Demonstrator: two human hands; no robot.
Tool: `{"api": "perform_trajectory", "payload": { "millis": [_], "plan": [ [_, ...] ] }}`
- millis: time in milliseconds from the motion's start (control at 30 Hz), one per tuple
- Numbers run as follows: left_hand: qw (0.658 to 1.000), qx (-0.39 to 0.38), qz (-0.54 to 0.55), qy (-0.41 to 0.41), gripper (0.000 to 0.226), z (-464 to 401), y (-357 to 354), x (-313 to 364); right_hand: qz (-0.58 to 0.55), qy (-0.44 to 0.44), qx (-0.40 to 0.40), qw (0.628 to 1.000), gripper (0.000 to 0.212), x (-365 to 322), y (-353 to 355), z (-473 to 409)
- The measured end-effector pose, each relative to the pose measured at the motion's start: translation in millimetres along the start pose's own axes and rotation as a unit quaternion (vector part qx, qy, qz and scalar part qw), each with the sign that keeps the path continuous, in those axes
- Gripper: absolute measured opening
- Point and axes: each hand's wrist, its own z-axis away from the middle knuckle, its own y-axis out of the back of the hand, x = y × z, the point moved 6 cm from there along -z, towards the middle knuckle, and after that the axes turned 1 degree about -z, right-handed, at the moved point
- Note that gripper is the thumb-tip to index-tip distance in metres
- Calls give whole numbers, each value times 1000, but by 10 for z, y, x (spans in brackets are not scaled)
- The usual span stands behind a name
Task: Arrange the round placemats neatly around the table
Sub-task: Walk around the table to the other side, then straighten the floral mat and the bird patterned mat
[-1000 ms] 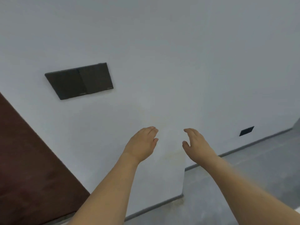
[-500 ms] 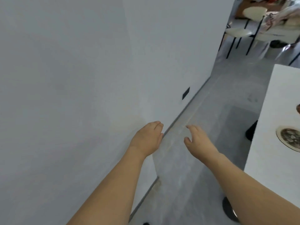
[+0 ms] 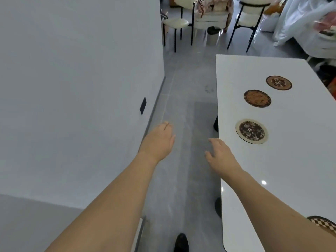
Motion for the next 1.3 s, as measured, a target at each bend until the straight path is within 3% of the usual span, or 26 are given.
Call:
{"api": "perform_trajectory", "payload": {
  "millis": [533, 867, 1000, 1100, 1300],
  "plan": [
    [995, -96, -8, -30, 39, -1981, -508, -495, -13, -66, 19, 998, 50, 252, 116, -1632],
    [985, -142, -2, -99, 42, -3254, -943, 80, -79, -176, 49, 980, 50, 1024, 533, -2295],
    [976, -164, 4, -140, 42, -3724, -1219, 480, -132, -241, 81, 958, 48, 1460, 675, -2365],
    [962, -195, 11, -189, 43, -3966, -1458, 862, -173, -309, 109, 929, 22, 1815, 710, -2280],
    [910, -250, 2, -332, 43, -4279, -1961, 1796, -209, -421, 192, 862, 49, 2288, 803, -1977]
  ]
}}
